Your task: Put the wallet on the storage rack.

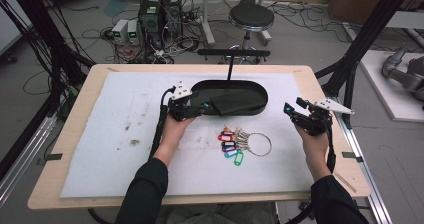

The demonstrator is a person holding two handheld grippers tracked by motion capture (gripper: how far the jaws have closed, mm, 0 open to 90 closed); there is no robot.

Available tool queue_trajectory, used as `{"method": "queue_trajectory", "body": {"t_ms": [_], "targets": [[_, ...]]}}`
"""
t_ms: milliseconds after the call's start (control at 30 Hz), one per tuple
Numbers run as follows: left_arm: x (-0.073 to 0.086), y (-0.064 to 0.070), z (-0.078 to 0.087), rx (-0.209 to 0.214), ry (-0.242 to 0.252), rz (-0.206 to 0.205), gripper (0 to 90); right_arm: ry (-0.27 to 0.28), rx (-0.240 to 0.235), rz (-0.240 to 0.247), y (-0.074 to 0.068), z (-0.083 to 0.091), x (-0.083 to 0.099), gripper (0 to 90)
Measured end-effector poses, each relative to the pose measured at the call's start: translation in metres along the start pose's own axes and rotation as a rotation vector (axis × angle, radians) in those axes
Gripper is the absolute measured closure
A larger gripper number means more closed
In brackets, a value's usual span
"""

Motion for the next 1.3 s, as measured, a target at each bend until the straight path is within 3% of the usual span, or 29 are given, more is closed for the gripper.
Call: {"method": "queue_trajectory", "body": {"t_ms": [200, 233, 333, 400, 433, 633, 767, 800, 867, 1033, 1300], "targets": [[0.002, -0.007, 0.027, -0.017, 0.036, 0.042, 38.5, -0.001, -0.001, 0.0, 0.0, 0.0, 0.0, 39.9], [0.003, -0.007, 0.038, -0.023, 0.048, 0.043, 38.5, 0.003, -0.002, 0.003, 0.001, 0.0, 0.0, 39.9], [0.003, -0.006, 0.049, -0.024, 0.047, 0.041, 37.8, 0.004, 0.0, -0.003, 0.002, 0.0, 0.0, 39.9], [0.005, -0.005, 0.064, -0.037, 0.062, 0.028, 37.8, 0.004, 0.002, -0.009, 0.002, 0.0, 0.0, 39.9], [0.007, -0.003, 0.078, -0.031, 0.047, 0.033, 37.6, 0.005, 0.002, -0.007, 0.002, 0.0, 0.0, 39.9], [0.017, 0.004, 0.11, -0.008, 0.057, 0.08, 33.7, -0.002, 0.0, 0.0, -0.002, 0.004, -0.001, 39.8], [0.03, 0.006, 0.13, -0.015, 0.034, 0.072, 32.4, 0.015, -0.005, 0.017, -0.01, 0.009, -0.006, 39.8], [0.034, 0.003, 0.135, -0.022, 0.018, 0.087, 31.9, 0.019, -0.007, 0.023, -0.012, 0.009, -0.007, 39.8], [0.034, 0.001, 0.141, -0.028, 0.008, 0.105, 29.3, 0.012, -0.011, 0.036, -0.015, 0.011, -0.008, 39.6], [0.035, 0.003, 0.161, -0.045, 0.017, 0.1, 29.3, 0.009, -0.01, 0.026, -0.018, 0.02, -0.007, 38.1], [0.046, 0.001, 0.171, -0.066, 0.032, 0.102, 28.2, 0.015, -0.005, 0.037, -0.025, 0.037, -0.003, 36.8]]}}
Point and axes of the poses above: each handheld gripper's, and its own axes: z roughly backward along the jaws, x roughly out of its underside, y roughly to its right, the point moved 9 cm from there along -z, roughly forward along the jaws, and after that the axes turned 6 degrees about z, right-handed, at the moved point
